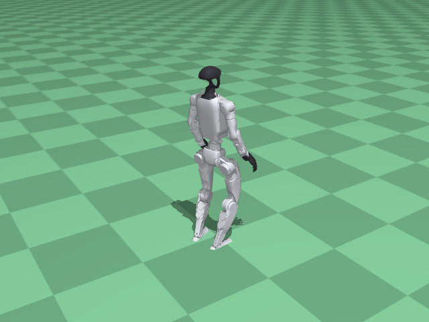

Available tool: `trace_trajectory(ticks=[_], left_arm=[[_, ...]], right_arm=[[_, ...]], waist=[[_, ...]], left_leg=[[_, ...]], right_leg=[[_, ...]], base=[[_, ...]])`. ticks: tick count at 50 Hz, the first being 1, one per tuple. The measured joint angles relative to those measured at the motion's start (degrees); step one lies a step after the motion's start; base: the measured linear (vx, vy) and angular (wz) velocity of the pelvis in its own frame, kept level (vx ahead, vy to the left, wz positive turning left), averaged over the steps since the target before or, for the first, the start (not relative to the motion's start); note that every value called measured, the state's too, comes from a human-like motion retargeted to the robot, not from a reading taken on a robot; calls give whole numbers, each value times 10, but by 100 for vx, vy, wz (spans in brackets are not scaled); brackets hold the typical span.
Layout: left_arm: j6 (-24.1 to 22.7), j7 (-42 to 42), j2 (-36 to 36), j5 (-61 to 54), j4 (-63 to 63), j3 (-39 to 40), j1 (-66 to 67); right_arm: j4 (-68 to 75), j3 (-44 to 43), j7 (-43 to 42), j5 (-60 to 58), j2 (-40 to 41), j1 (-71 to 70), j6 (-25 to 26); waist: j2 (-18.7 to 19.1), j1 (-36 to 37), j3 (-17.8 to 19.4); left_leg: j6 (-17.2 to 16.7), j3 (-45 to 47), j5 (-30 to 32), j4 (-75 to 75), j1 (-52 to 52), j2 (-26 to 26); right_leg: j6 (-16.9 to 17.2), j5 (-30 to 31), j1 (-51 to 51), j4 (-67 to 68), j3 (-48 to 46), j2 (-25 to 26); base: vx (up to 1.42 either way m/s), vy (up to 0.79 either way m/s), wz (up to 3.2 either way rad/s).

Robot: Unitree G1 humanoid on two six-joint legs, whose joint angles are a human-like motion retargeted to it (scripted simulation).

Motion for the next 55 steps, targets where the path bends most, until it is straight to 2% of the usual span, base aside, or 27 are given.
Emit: trace_trajectory(ticks=[10, 15, 20, 23, 25, 30, 33, 36, 38, 40, 43, 45, 48, 50, 53, 55], left_arm=[[-4, 13, -7, -12, 7, 16, -7], [1, 27, -10, -20, 0, 24, -4], [9, 53, -12, -18, -4, 23, 1], [7, 52, -11, -15, 2, 22, 2], [4, 37, -6, -20, 6, 19, 10], [15, -11, -11, -53, 18, 19, 35], [23, -28, -11, -67, 20, 17, 38], [27, -35, -7, -63, 13, 10, 39], [27, -35, -5, -53, 4, 2, 37], [25, -30, -2, -37, -6, -6, 35], [24, 1, 10, -5, -28, -21, 22], [26, 34, 14, 20, -37, -32, 11], [28, 69, 8, 45, -30, -42, -3], [25, 77, -5, 48, -21, -45, 1], [17, 63, -17, 29, -6, -40, 16], [16, 48, -24, 3, 4, -31, 28]], right_arm=[[-1, 1, -11, 2, -2, -2, -8], [-29, 8, -24, 4, -2, -8, -11], [-66, 22, -33, -6, -1, -19, -10], [-73, 14, -29, -4, -1, -20, -6], [-74, 1, -27, 4, -3, -17, 2], [-46, -15, -26, 30, 4, 4, 38], [-32, -15, -16, 38, 2, 9, 50], [-32, -11, -15, 43, -3, 10, 49], [-36, -9, -16, 46, -7, 10, 46], [-44, -7, -20, 44, -9, 8, 43], [-58, 1, -34, 24, -9, -10, 40], [-63, 11, -49, 4, -4, -24, 37], [-54, 23, -66, -21, 4, -41, 33], [-43, 27, -76, -28, 10, -39, 33], [-37, 12, -86, -16, 11, -29, 37], [-36, -3, -93, 4, 11, -22, 40]], waist=[[0, 0, -25], [-3, -1, -19], [-4, 1, -4], [-3, 3, -18], [-9, -3, -14], [-2, -14, -55], [5, -15, -67], [11, -16, -66], [13, -17, -63], [12, -18, -57], [7, -20, -33], [12, -13, -22], [13, -13, -42], [13, -14, -61], [1, -18, -19], [-2, -21, -22]], left_leg=[[6, -9, -33, 94, -89, 6], [26, -18, -70, 198, -142, 12], [54, -23, -141, 354, -221, 31], [57, -22, -143, 371, -250, 34], [43, -26, -105, 332, -214, 16], [-33, -37, 139, 168, -166, -3], [-45, -35, 190, 160, -176, -4], [-35, -38, 173, 190, -187, -5], [-24, -41, 136, 221, -196, -4], [-4, -47, 70, 270, -210, -4], [43, -51, -78, 368, -238, -1], [72, -45, -148, 424, -272, 22], [101, -46, -148, 436, -342, 33], [101, -45, -148, 430, -354, 30], [65, -41, -120, 364, -243, 6], [28, -38, -26, 275, -198, -4]], right_leg=[[-7, -34, -87, 91, 7, -8], [-13, -68, -139, 190, 21, -11], [-26, -129, -215, 327, 44, -2], [-31, -129, -245, 346, 53, 5], [-21, -109, -211, 327, 64, 0], [41, 131, -165, 181, 70, -1], [54, 174, -175, 171, 66, -2], [52, 165, -183, 191, 64, 3], [43, 137, -188, 213, 66, 10], [26, 72, -197, 253, 73, 18], [-11, -89, -220, 345, 78, 30], [-28, -129, -252, 377, 76, 50], [-39, -129, -319, 393, 69, 55], [-40, -129, -333, 396, 66, 50], [-24, -120, -226, 358, 65, 31], [-2, -38, -186, 289, 66, 22]], base=[[0, 0, 0], [0, 0, 0], [0, 0, 0], [5, -1, 6], [15, -2, 28], [10, -2, 6], [0, 0, 0], [0, 0, 0], [-7, 0, -6], [-10, -1, 3], [-12, -1, 11], [-20, 0, -12], [-20, -3, 17], [-2, -2, 26], [11, -2, 27], [4, -1, 9]])
